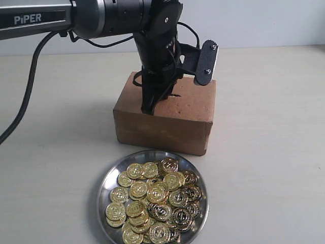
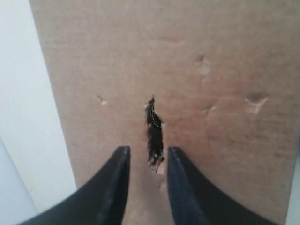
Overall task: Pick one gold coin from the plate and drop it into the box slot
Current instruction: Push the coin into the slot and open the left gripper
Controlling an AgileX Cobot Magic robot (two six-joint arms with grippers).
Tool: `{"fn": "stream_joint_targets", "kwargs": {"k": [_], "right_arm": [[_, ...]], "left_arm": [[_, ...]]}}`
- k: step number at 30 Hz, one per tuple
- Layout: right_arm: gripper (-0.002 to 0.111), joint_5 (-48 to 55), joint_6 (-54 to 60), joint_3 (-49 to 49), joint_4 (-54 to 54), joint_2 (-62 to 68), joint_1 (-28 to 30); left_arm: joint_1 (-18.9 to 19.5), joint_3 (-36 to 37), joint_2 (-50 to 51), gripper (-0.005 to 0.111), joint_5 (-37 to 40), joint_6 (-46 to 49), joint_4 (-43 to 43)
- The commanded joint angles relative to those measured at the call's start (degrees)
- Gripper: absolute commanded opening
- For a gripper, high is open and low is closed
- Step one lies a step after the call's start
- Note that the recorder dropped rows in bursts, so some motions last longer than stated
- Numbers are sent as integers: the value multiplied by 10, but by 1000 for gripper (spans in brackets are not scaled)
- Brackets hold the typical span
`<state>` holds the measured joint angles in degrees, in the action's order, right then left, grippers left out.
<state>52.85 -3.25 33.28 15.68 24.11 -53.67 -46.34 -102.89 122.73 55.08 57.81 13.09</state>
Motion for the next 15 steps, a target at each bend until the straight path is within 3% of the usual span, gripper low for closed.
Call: {"fn": "stream_joint_targets", "kwargs": {"k": [1,3,5,7,10,15], "right_arm": [[13,0,18,-3,2,-3,0],[13,-11,26,-3,-5,-3,0],[13,-33,32,-3,-22,-3,0],[12,-72,32,-3,-63,-3,0],[9,-148,-23,-3,-151,-3,0],[1,-263,-153,-3,-407,-3,0]], "left_arm": [[1,-3,-6,53,1,-10,-2],[1,-3,-15,57,4,-16,-1],[1,-3,-29,52,17,-24,0],[1,-3,-47,37,33,-35,0],[1,-3,-84,0,58,-75,-2],[1,-3,-175,0,106,-164,-36]]}}
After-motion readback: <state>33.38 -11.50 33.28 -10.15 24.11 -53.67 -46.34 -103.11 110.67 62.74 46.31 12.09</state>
